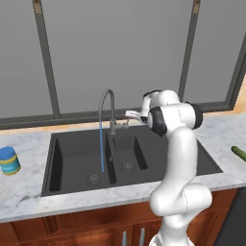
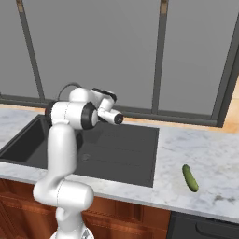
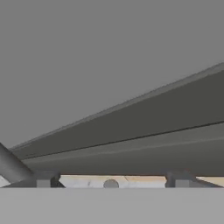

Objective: Turn on the sink faucet. Then move the cucumber from the counter to the sink. Turn off the sink. Move the vegetable from the sink to the pot next to the stove. Finally move the pot to the rear left burner.

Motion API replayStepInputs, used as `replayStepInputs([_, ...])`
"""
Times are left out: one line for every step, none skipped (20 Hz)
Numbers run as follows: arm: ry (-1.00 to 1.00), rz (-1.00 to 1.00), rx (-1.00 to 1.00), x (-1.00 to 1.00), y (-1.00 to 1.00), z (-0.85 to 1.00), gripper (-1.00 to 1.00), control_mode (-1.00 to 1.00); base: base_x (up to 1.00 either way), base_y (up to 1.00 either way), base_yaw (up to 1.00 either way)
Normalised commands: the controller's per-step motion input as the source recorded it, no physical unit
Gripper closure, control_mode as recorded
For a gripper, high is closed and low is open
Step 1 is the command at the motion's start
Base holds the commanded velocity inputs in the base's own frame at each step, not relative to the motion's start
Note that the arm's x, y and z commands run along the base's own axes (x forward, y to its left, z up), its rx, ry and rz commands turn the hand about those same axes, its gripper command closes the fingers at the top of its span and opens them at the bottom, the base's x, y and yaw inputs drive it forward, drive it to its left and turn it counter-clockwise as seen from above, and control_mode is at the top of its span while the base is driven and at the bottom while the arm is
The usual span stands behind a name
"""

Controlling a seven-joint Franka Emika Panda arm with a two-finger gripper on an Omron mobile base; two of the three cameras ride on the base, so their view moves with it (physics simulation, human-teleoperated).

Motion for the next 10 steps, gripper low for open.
replayStepInputs([0.05, -0.06, 0.0, -0.51, -0.18, 0.4, -1.0, -1.0, 0.0, 0.0, 0.0])
replayStepInputs([0.05, -0.07, 0.0, -0.62, -0.24, 0.33, -1.0, -1.0, 0.0, 0.0, 0.0])
replayStepInputs([0.06, -0.09, 0.0, -0.74, -0.29, 0.26, -1.0, -1.0, 0.0, 0.0, 0.0])
replayStepInputs([0.06, -0.09, 0.0, -0.78, -0.31, 0.25, -1.0, -1.0, 0.0, 0.0, 0.0])
replayStepInputs([0.05, -0.09, 0.0, -0.84, -0.34, 0.25, -1.0, -1.0, 0.0, 0.0, 0.0])
replayStepInputs([0.04, -0.08, 0.0, -0.89, -0.36, 0.29, -1.0, -1.0, 0.0, 0.0, 0.0])
replayStepInputs([0.02, -0.08, 0.0, -0.98, -0.39, 0.31, -1.0, -1.0, 0.0, 0.0, 0.0])
replayStepInputs([0.02, -0.07, 0.0, -0.99, -0.41, 0.28, -1.0, -1.0, 0.0, 0.0, 0.0])
replayStepInputs([0.0, -0.05, 0.0, -1.0, -0.41, 0.38, -1.0, -1.0, 0.0, 0.0, 0.0])
replayStepInputs([0.0, -0.05, 0.0, -1.0, -0.42, 0.38, -1.0, -1.0, 0.0, 0.0, 0.0])
